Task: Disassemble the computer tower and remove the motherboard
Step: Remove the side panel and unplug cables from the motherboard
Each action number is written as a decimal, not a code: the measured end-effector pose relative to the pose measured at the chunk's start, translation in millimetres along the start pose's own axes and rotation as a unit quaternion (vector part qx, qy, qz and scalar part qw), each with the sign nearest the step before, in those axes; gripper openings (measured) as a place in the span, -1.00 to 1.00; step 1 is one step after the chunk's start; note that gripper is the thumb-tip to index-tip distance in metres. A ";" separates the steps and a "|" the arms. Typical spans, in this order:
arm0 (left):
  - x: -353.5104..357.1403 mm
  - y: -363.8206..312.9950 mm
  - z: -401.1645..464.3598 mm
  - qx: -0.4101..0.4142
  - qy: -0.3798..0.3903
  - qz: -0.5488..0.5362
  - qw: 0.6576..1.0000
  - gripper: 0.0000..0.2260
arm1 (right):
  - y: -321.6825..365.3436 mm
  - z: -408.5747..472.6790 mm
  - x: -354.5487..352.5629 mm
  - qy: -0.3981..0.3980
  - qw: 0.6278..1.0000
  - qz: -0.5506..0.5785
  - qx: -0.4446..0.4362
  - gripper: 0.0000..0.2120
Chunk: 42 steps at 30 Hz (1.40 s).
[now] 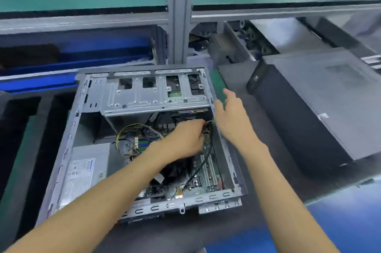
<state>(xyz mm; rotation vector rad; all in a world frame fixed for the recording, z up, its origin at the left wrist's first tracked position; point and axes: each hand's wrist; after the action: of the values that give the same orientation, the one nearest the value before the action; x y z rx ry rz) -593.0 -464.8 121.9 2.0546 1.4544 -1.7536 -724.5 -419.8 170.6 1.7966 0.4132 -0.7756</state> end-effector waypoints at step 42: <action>-16.8 27.1 -37.7 -0.020 0.056 -0.142 0.988 -0.64 | -29.5 -1.8 24.3 0.003 0.997 0.074 0.022 -0.70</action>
<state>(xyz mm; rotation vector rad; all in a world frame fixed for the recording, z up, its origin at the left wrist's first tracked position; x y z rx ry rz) -545.5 -467.3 134.9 2.0410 1.8815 -1.7050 -724.4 -409.9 133.7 1.8477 0.2665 -0.6806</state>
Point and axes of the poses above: each hand's wrist, its own z-axis towards the middle knuckle, its own x-axis out of the palm, y = z × x, and after that the axes turned 11 degrees about y, right-handed
